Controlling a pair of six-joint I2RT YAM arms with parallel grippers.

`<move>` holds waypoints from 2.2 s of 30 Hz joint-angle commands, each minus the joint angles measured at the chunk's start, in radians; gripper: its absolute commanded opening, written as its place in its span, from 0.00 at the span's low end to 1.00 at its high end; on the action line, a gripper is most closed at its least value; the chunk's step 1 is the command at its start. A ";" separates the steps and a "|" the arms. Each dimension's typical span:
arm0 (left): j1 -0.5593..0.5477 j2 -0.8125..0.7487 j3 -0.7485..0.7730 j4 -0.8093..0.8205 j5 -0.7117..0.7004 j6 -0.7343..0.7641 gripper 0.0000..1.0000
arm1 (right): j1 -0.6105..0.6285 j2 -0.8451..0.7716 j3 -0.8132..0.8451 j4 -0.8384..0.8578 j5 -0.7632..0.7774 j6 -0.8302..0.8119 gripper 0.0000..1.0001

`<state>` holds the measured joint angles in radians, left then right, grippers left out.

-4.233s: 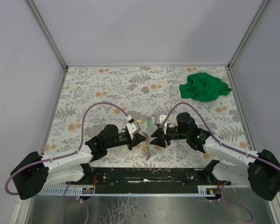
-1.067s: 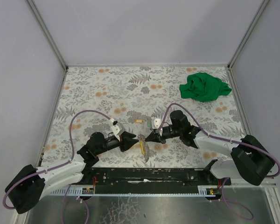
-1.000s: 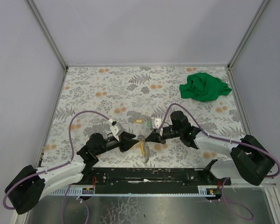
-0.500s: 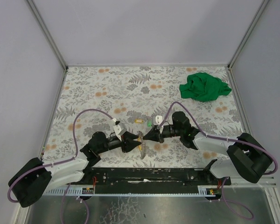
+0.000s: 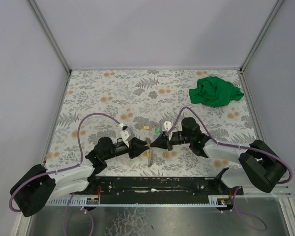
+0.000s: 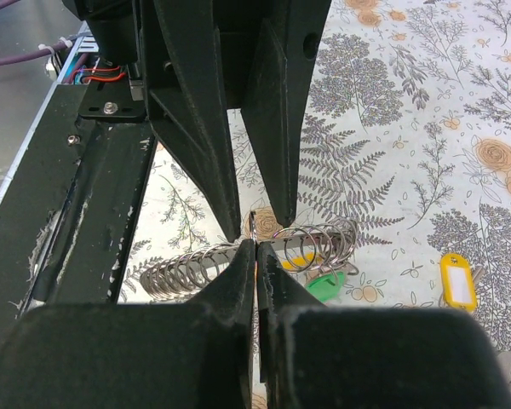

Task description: Put the keys on the keyring

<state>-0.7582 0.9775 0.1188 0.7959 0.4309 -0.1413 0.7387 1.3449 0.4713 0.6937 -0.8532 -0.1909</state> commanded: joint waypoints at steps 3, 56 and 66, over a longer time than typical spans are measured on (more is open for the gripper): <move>0.008 0.006 0.033 0.060 0.016 0.028 0.27 | -0.001 -0.001 0.004 0.067 -0.048 0.002 0.00; 0.007 -0.088 0.026 -0.104 -0.021 0.034 0.00 | -0.005 -0.041 0.220 -0.367 -0.025 -0.113 0.43; 0.007 -0.082 0.025 -0.083 0.009 0.032 0.00 | -0.005 0.044 0.241 -0.311 -0.107 -0.070 0.36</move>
<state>-0.7563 0.8967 0.1150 0.6388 0.4088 -0.1291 0.7368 1.3750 0.6655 0.3119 -0.8867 -0.2790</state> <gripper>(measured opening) 0.010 0.372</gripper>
